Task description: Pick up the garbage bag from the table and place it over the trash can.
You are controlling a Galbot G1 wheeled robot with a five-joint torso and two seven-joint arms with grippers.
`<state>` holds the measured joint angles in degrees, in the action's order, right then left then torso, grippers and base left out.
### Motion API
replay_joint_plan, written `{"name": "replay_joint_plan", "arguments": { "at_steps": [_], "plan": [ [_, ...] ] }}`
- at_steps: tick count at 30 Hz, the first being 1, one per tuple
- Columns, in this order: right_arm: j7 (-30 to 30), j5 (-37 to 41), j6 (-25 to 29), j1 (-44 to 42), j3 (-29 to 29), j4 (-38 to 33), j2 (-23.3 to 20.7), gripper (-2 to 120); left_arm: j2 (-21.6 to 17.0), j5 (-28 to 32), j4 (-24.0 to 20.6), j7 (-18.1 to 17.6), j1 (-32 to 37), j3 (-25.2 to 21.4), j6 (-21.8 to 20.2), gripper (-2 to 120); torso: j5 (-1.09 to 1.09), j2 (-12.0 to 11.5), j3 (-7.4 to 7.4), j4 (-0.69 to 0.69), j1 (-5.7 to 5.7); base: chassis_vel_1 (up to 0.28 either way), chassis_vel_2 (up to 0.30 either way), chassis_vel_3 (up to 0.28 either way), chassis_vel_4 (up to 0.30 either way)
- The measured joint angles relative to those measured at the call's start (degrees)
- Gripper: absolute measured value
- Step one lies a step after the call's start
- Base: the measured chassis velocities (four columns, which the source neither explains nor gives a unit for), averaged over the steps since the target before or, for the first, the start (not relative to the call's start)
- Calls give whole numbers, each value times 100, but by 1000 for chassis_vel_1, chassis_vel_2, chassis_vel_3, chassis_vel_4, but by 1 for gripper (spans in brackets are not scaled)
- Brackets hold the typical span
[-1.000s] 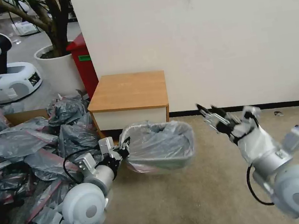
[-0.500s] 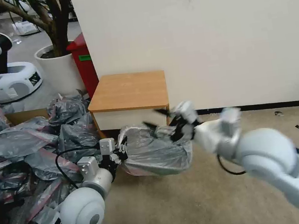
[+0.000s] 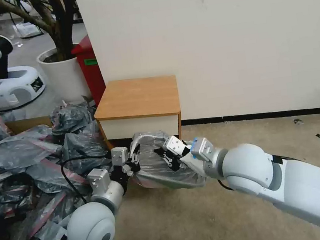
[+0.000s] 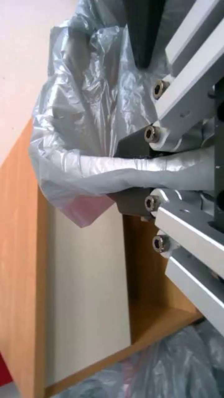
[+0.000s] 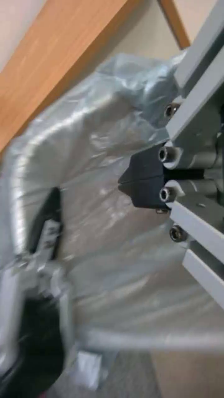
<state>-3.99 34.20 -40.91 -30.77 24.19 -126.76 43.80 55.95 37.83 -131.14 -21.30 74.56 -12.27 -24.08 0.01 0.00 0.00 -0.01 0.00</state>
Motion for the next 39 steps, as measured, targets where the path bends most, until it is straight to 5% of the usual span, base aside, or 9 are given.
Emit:
{"name": "replay_joint_plan", "arguments": {
  "at_steps": [7, 39],
  "plan": [
    [-28, -207, 6, 344, 534, 247, 0, 0, 43, -583, -53, 212, 24, 134, 83, 7, 0, 0, 0, 0, 0, 0, 0, 0, 0],
    [-1183, 665, 24, 1253, 1790, 1312, 354, 0, 63, -905, -288, 437, -161, 327, 31, 7, -1, 0, 0, 0, 0, 0, 0, 0, 0]
  ]
}}
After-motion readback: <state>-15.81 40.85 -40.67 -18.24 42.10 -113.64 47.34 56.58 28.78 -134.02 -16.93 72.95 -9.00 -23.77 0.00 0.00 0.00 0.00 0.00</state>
